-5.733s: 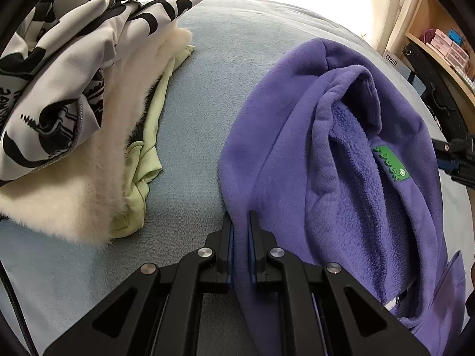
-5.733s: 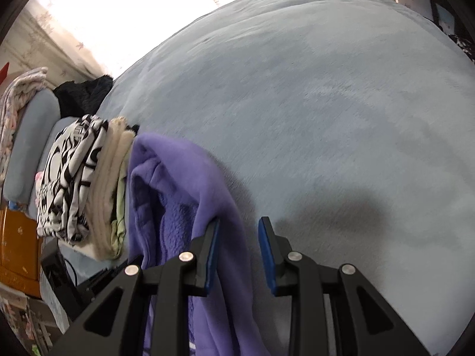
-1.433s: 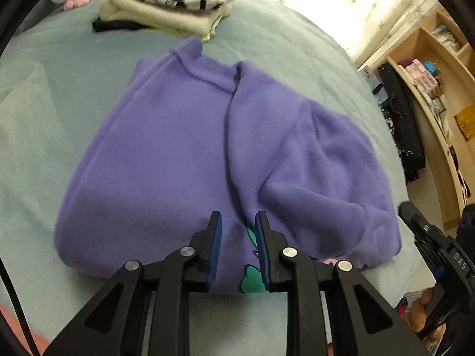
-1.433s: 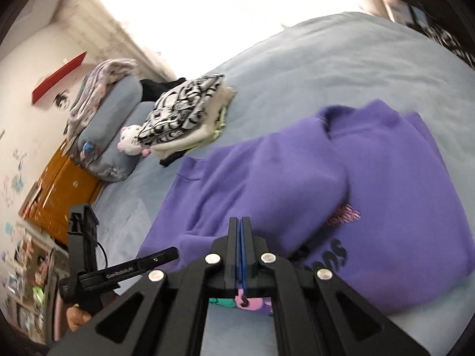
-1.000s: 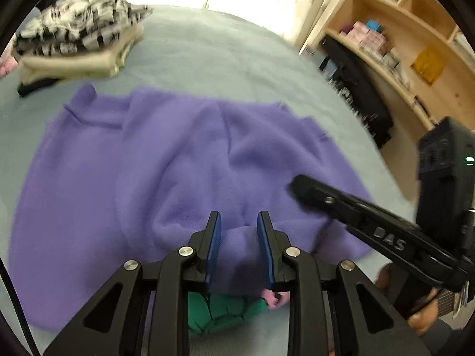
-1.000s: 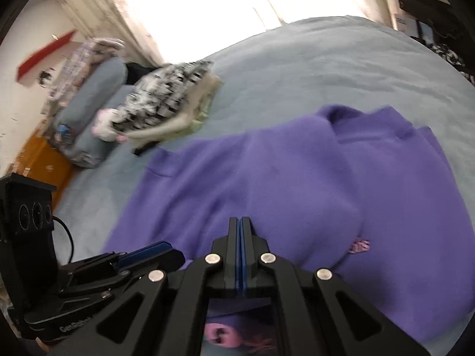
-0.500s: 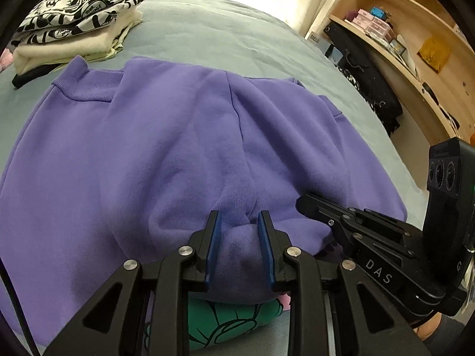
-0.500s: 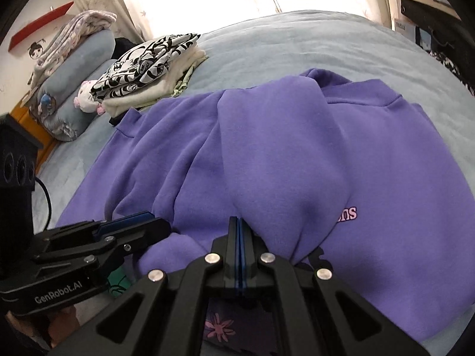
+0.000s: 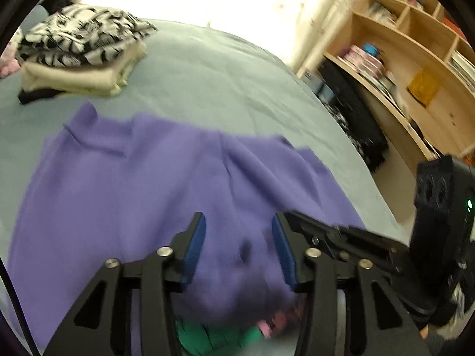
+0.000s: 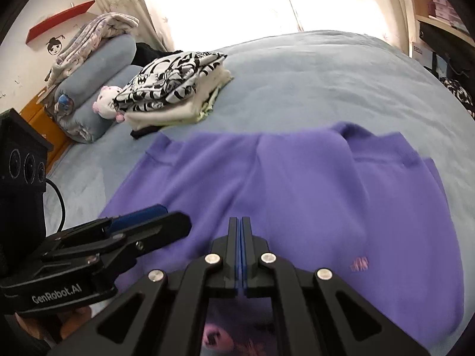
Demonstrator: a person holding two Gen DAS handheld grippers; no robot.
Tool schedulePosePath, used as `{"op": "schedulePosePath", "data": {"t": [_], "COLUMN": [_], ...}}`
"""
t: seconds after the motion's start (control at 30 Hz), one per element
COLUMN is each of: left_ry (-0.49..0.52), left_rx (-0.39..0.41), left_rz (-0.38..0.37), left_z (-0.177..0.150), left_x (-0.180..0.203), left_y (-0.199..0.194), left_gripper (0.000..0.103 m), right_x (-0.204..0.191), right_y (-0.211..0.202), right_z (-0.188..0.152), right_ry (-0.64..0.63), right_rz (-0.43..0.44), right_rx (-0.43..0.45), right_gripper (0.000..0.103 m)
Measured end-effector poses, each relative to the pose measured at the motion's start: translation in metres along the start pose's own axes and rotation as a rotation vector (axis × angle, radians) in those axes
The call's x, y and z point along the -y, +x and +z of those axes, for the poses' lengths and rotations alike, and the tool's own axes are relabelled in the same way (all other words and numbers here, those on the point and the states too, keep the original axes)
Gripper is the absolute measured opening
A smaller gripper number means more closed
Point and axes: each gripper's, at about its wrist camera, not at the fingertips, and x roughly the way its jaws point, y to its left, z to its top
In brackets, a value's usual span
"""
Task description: Fold large clothes
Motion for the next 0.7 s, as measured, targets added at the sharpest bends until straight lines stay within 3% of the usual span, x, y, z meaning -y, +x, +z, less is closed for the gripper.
{"op": "schedulePosePath", "data": {"t": [0.13,0.27,0.37,0.47,0.7], "left_ry": [-0.065,-0.102,-0.123,-0.119,-0.107], "left_rx": [-0.048,-0.081,-0.061,-0.056,-0.049], "left_rz": [0.065,0.102,0.051,0.045,0.078], "left_z": [0.018,0.016,0.008,0.005,0.012], "left_x": [-0.022,-0.043,-0.053,-0.055,-0.041], "left_y": [0.030,0.045,0.040,0.039,0.025], "left_gripper": [0.045,0.034,0.034,0.034,0.034], "right_x": [0.006,0.042,0.075,0.089,0.074], "right_y": [0.030,0.036,0.028,0.019,-0.006], "right_z": [0.014,0.012,0.004,-0.003,-0.003], "right_ry": [0.004,0.076,0.200,0.275,0.268], "right_rz": [-0.049,-0.129,-0.025,0.026,-0.019], "right_rx": [-0.049,-0.022,-0.007,-0.006,0.018], "right_gripper": [0.001,0.000,0.000,0.000,0.002]}}
